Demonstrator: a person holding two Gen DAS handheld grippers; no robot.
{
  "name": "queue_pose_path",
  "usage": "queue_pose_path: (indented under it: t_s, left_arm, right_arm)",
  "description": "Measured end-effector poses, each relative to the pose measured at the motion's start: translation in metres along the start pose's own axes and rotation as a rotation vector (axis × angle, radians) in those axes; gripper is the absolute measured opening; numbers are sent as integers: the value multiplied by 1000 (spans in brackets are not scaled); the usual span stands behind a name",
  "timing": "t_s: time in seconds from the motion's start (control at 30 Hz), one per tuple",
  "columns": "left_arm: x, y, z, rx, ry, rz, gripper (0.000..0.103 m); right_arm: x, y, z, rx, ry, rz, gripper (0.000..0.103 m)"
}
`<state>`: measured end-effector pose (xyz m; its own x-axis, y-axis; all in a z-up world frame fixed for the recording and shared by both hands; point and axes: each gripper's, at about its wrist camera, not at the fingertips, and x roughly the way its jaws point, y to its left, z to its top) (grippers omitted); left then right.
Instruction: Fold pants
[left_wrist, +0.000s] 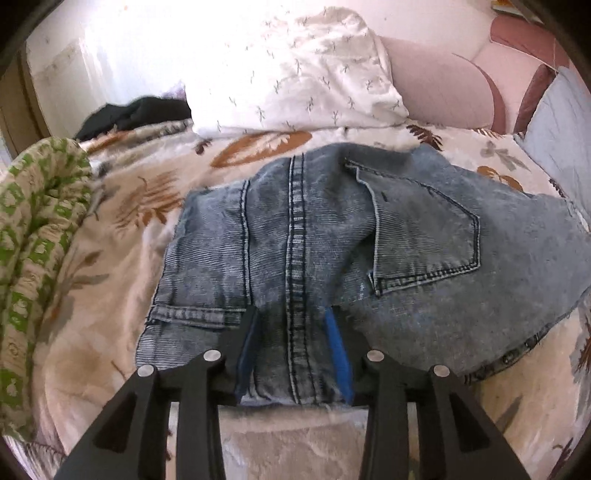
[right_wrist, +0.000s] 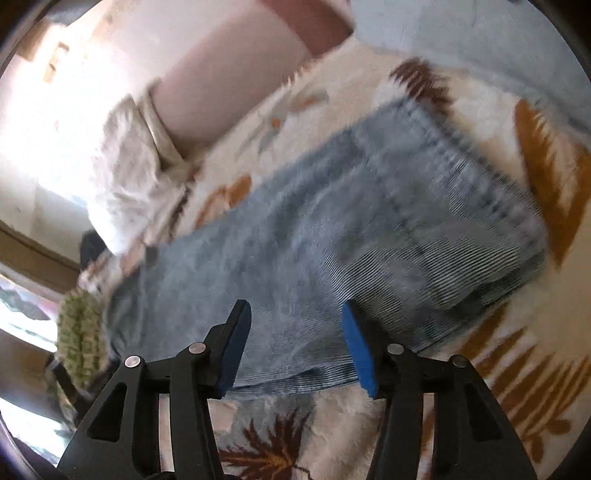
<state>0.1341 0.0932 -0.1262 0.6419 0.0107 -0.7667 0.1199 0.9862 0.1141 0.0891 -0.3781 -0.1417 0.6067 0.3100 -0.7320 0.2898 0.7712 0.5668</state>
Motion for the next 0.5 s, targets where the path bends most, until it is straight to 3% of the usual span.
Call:
queue_pose_path:
  t_s: [0.07,0.2,0.27,0.33,0.5]
  left_arm:
    - [-10,-3,-4,-4,-42,44,53]
    - [-35,-19,-10,-21,-136,83,58]
    - [-44,-38,-10,-16,-158,57,66]
    - [-46,-63,-4,1,-141,1,67]
    - [-50,-146,39,165,-95,-129,69]
  right_arm:
    - [-19,-11,5,43,-50,43,52]
    - [-50,-56,9,236,-120,86,55]
    - [-57,-79,4,336,-118,138,55]
    - [-63,-100,-2,432,-118,179,55]
    - [-63,-120,-12,553,-85,222,55]
